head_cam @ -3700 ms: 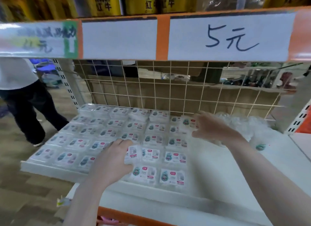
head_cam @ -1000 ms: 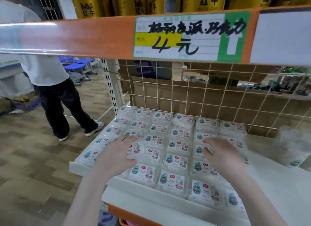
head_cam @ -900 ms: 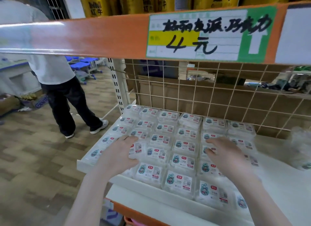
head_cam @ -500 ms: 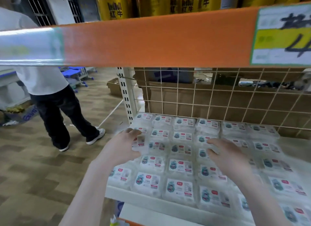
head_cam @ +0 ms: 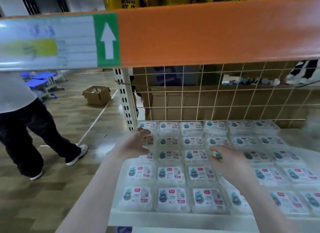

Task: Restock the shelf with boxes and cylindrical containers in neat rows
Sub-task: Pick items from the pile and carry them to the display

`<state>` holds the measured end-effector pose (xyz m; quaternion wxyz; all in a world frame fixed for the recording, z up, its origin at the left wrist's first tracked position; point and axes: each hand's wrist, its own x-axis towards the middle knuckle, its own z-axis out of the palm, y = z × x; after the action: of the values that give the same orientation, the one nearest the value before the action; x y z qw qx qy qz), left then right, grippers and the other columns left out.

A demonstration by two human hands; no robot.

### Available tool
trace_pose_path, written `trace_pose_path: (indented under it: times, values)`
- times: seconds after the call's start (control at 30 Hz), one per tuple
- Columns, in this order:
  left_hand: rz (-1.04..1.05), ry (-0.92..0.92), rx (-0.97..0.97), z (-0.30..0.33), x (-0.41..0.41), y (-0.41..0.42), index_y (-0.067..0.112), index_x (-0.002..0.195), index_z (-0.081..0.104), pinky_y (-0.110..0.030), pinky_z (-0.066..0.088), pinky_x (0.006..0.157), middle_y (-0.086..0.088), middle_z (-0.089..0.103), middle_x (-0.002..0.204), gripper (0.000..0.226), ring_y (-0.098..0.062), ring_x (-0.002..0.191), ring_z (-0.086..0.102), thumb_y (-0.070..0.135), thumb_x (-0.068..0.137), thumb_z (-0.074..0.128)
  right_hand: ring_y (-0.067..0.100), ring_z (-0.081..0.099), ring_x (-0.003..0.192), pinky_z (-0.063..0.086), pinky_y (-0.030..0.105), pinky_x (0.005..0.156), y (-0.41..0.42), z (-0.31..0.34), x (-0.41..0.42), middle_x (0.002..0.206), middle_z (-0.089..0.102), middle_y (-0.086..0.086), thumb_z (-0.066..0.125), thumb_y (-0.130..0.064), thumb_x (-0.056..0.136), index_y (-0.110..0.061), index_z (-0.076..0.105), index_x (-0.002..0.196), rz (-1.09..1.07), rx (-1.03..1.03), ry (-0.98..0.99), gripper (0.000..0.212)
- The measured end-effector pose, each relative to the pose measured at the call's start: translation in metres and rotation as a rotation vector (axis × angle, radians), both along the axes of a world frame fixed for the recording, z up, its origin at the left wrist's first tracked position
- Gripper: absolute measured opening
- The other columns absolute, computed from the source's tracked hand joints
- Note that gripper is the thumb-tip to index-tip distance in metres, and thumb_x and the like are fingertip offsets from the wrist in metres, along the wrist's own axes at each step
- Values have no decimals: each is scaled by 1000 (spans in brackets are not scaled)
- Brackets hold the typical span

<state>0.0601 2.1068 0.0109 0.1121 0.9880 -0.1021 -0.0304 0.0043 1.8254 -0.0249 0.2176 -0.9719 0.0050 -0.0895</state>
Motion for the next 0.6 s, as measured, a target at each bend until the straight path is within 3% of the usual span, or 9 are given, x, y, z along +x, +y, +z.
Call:
trace_pose_path:
  times: [0.2, 0.37, 0.6]
  values:
    - [-52, -53, 43, -5, 17, 6, 22, 137, 43, -18, 47, 75, 4, 49, 130, 65, -13, 107, 54, 23, 78, 71, 16, 62, 99, 46, 24, 80, 3, -2, -6, 114, 66, -2, 60, -29, 89, -20, 63, 119, -16, -11, -10, 32]
    - [-56, -72, 57, -8, 29, 12, 22, 140, 40, -27, 50, 88, 1, 46, 136, 69, -17, 117, 50, 26, 78, 69, 16, 62, 94, 46, 24, 75, 4, -2, -5, 107, 66, -3, 59, -26, 89, -21, 64, 117, -47, 1, -5, 29]
    - [-70, -83, 51, -15, 32, 12, 22, 142, 38, -26, 50, 89, 2, 42, 137, 69, -16, 119, 47, 24, 80, 67, 14, 61, 99, 47, 24, 76, 4, 0, 1, 111, 66, -4, 57, -28, 90, -23, 62, 120, -64, 4, 21, 31]
